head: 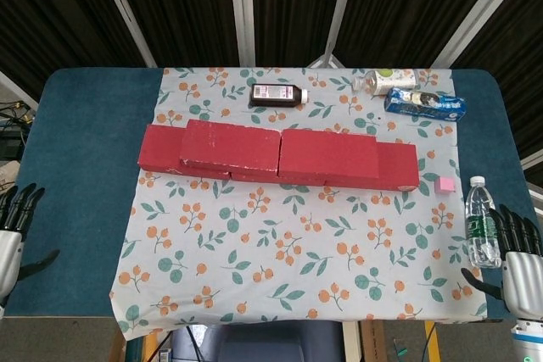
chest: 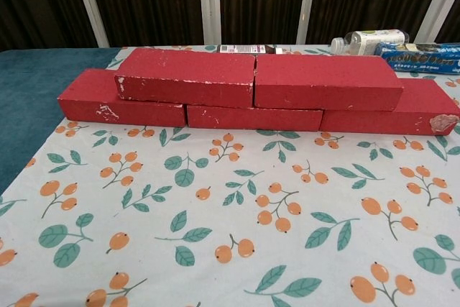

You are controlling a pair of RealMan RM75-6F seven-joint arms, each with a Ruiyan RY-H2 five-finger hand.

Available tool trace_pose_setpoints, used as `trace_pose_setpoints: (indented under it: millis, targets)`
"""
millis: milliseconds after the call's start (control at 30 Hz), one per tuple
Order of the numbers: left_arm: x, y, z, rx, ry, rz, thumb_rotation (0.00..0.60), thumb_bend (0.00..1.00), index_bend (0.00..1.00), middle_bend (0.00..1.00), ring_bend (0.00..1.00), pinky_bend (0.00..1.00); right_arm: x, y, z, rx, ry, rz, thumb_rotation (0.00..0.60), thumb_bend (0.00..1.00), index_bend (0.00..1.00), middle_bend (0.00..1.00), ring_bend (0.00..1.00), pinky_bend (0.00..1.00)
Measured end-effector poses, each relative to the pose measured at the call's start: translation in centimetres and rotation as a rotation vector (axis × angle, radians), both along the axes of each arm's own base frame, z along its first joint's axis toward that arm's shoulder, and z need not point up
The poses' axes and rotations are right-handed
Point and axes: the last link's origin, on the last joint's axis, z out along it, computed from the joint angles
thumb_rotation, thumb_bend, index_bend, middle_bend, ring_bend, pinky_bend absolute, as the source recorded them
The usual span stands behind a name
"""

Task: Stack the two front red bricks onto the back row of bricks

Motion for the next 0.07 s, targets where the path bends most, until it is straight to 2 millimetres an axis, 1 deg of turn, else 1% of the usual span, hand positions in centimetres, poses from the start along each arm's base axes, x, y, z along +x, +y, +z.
trace_pose_setpoints:
  millis: [67]
  targets:
    - [-0.56, -0.12, -0.32, -0.003, -0.001, 0.028, 0.6, 0.0, 0.06, 0.06, 0.0, 0.12, 0.11, 0.18, 0.14, -0.003, 0.004, 0.002, 0.6, 0.02, 0.0, 0.0, 0.0, 0.0]
